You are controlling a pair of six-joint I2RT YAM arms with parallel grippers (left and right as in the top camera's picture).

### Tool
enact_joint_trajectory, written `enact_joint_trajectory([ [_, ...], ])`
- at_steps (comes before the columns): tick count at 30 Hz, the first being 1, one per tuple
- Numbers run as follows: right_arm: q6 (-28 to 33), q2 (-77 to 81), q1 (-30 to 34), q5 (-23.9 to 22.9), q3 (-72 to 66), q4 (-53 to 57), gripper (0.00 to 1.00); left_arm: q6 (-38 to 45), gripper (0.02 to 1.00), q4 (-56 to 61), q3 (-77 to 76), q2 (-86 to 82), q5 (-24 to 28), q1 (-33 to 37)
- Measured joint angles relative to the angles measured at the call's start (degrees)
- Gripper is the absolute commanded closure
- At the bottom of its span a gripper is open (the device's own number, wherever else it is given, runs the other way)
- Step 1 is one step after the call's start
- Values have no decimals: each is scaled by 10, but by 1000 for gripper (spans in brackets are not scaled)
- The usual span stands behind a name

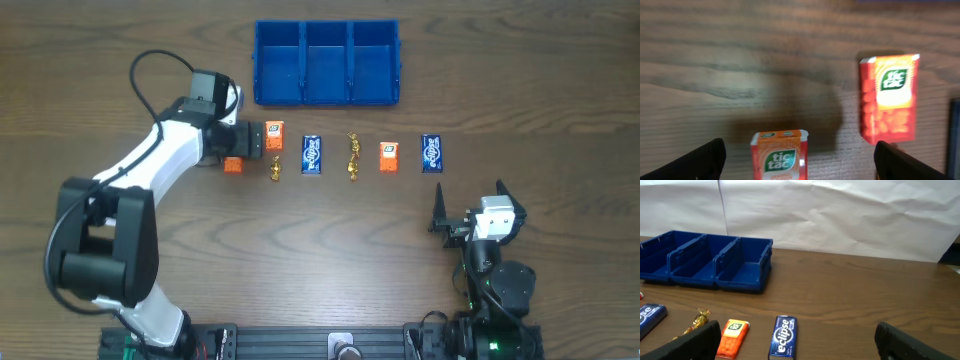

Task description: Sort Candies Into Trays

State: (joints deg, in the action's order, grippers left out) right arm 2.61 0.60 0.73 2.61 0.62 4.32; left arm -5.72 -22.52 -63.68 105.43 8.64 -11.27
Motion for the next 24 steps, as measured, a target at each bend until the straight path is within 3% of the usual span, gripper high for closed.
enact_joint_trajectory([
  [16, 0, 0, 0, 0, 0, 0, 3, -3, 93, -71, 0, 12, -9, 0],
  [24, 0, 0, 0, 0, 0, 0, 3, -5, 244, -78, 0, 12, -19, 0],
])
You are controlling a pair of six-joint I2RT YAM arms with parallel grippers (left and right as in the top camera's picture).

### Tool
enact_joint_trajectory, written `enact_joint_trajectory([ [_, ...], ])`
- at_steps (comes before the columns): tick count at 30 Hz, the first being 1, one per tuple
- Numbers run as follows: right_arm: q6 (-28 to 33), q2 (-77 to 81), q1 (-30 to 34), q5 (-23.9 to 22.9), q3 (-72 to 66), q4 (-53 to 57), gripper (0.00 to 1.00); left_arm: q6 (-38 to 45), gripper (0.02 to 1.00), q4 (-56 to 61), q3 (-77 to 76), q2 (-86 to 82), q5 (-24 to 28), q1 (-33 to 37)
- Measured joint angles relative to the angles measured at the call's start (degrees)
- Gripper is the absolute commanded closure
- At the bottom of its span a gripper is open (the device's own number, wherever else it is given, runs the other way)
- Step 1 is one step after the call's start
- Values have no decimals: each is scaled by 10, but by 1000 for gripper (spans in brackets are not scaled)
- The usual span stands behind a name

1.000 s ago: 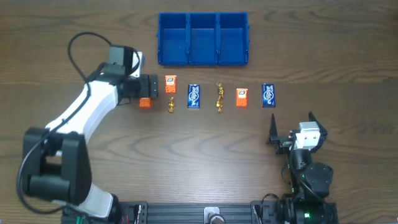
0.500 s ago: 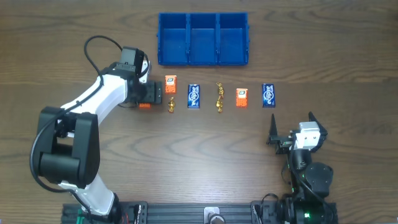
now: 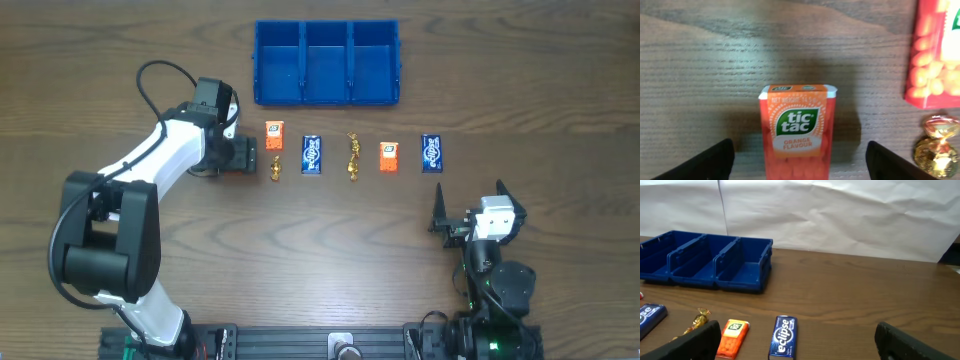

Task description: Sort Candies Into Trays

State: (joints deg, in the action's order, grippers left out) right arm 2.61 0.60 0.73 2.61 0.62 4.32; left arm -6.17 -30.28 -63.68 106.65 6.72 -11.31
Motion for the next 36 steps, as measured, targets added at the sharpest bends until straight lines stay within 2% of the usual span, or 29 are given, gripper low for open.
enact_joint_trajectory([
  [5, 0, 0, 0, 0, 0, 0, 3, 1, 316, -1, 0, 0, -11, -1],
  [14, 0, 0, 0, 0, 0, 0, 3, 2, 369, 5, 0, 0, -22, -8],
  [24, 0, 0, 0, 0, 0, 0, 3, 1, 481, 5, 0, 0, -28, -8],
  [36, 0, 0, 0, 0, 0, 0, 3, 2, 538, 5, 0, 0, -28, -8],
])
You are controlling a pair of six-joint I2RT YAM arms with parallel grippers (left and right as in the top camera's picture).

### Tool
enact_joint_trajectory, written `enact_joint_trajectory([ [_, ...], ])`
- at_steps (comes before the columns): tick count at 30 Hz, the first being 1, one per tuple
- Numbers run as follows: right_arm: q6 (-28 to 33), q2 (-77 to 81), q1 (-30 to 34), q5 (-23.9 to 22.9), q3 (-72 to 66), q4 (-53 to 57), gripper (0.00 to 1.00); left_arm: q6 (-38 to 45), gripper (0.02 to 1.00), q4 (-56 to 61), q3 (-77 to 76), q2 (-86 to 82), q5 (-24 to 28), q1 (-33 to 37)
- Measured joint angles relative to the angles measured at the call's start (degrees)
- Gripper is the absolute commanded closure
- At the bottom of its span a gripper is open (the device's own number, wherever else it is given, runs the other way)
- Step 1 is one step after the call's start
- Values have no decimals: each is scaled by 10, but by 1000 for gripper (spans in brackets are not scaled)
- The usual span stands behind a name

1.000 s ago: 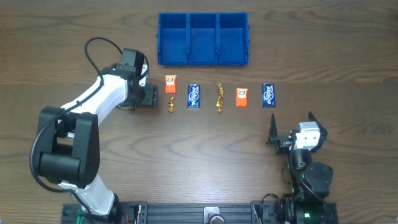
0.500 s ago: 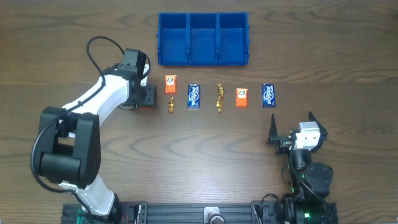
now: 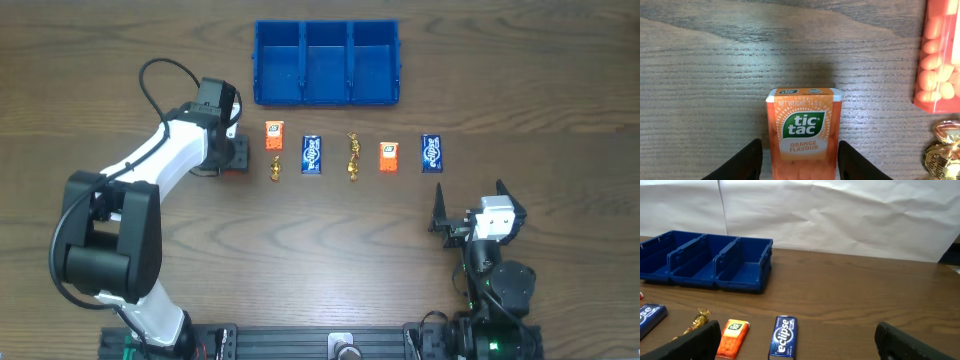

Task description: Sort Candies Into Trays

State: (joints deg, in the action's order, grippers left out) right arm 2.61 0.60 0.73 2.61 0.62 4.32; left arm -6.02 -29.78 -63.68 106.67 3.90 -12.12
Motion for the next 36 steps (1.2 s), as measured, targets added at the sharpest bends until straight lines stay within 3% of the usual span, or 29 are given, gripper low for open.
enact_joint_trajectory([
  [13, 0, 0, 0, 0, 0, 0, 3, 0, 704, 3, 0, 8, -2, 0],
  [22, 0, 0, 0, 0, 0, 0, 3, 0, 733, -8, -9, 8, -2, -2],
  [30, 0, 0, 0, 0, 0, 0, 1, -2, 757, -91, -163, 8, -37, -41],
  [36, 0, 0, 0, 0, 0, 0, 3, -2, 748, -87, -321, 8, -64, -74],
])
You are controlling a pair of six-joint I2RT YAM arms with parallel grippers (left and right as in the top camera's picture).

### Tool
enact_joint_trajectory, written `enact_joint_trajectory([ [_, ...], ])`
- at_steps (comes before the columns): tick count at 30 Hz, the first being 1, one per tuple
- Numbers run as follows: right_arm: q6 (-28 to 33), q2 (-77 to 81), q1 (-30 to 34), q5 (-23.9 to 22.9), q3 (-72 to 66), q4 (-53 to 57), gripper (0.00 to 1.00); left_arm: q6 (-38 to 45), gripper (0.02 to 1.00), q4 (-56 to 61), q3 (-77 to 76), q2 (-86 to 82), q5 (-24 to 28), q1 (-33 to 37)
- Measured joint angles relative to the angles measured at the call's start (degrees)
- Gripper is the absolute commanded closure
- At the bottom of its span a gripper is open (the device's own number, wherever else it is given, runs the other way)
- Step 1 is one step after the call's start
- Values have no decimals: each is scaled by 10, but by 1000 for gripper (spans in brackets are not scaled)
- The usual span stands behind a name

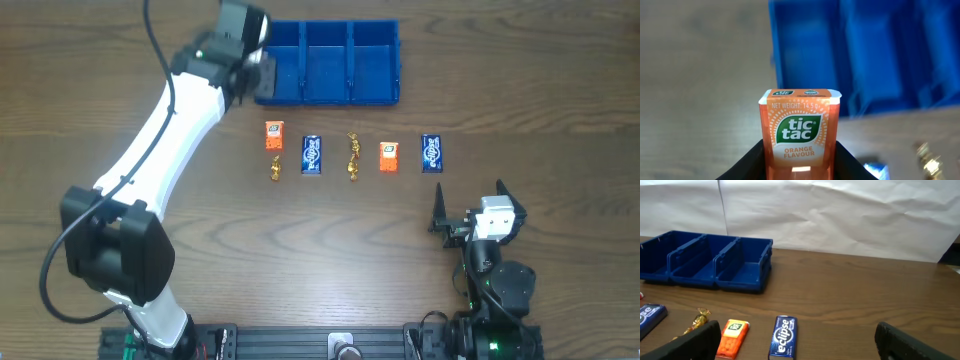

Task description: Sort Candies Into Trays

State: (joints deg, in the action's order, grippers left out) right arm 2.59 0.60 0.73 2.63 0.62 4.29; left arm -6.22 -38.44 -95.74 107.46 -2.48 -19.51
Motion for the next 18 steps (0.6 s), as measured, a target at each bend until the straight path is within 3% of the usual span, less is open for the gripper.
enact_joint_trajectory([
  [9, 0, 0, 0, 0, 0, 0, 3, 2, 757, -14, -199, 87, -58, -2],
  [18, 0, 0, 0, 0, 0, 0, 3, -10, 757, -37, -226, 199, -39, -4],
])
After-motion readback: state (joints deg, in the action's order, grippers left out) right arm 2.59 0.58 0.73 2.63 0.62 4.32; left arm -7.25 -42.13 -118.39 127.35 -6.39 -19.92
